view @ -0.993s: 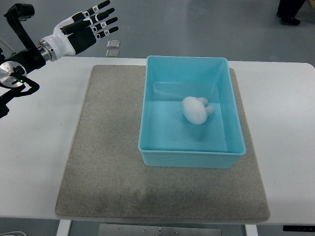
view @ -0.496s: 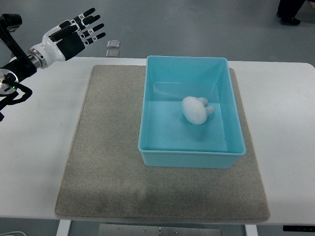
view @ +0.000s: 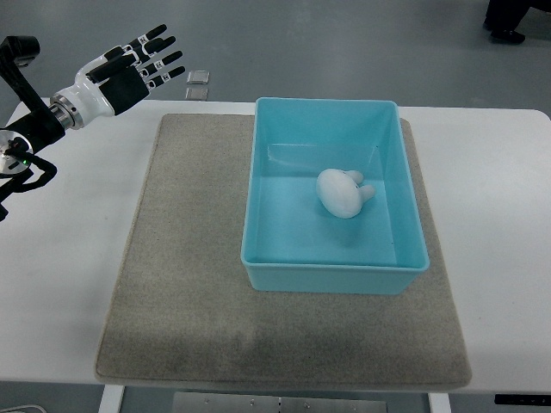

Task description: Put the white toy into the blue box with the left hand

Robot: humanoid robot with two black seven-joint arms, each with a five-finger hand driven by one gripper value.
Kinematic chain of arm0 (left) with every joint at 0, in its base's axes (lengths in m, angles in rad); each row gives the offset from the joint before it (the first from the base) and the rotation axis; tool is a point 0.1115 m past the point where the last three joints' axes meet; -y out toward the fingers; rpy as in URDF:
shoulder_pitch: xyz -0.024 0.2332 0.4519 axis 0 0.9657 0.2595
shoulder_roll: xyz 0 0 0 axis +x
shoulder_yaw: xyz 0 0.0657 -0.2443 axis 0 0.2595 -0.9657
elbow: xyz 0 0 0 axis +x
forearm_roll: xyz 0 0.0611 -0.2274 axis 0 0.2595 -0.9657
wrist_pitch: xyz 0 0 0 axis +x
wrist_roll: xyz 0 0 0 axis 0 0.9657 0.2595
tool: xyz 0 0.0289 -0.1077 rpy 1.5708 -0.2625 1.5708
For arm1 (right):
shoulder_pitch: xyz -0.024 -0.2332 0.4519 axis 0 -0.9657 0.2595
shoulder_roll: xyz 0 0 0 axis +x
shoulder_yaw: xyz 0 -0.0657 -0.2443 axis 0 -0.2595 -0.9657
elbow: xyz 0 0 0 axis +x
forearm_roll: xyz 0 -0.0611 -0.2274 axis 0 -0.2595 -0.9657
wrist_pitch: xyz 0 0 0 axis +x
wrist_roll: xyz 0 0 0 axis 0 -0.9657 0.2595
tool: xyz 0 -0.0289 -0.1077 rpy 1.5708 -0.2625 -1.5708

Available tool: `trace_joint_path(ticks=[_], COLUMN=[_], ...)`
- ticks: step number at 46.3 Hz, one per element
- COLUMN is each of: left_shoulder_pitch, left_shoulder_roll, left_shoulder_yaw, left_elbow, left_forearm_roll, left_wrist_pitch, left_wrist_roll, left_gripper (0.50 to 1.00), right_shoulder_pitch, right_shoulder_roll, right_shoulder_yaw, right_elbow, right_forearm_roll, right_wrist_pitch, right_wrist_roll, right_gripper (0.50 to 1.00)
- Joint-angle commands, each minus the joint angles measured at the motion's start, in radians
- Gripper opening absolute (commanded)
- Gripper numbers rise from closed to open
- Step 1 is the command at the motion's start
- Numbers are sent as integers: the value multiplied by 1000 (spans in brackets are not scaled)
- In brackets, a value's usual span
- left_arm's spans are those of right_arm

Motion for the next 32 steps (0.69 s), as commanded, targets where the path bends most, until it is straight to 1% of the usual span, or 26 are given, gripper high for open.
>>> trace_joint_path(ticks=[1,7,18,32], left_shoulder_pitch=[4,21,32,32], left_shoulder_roll=[1,0,0,0], left_shoulder_yaw=[-2,-2,-2,-2], left_elbow=[0,-3,-46,-52], left_forearm_roll=[2,6,11,11], left_wrist_pitch=[-1,-4,-2,-2], left_wrist_roll=[0,0,0,0], left_gripper=[1000,1000,1000,1000], right_shoulder_pitch=[0,0,0,0], right_shoulder_roll=[0,0,0,0], right_shoulder_yaw=[0,0,0,0], right_elbow=[0,0,0,8], right_forearm_roll=[0,0,0,-5], right_wrist_pitch=[0,0,0,2], right_wrist_roll=[0,0,0,0], right_gripper=[936,936,936,936])
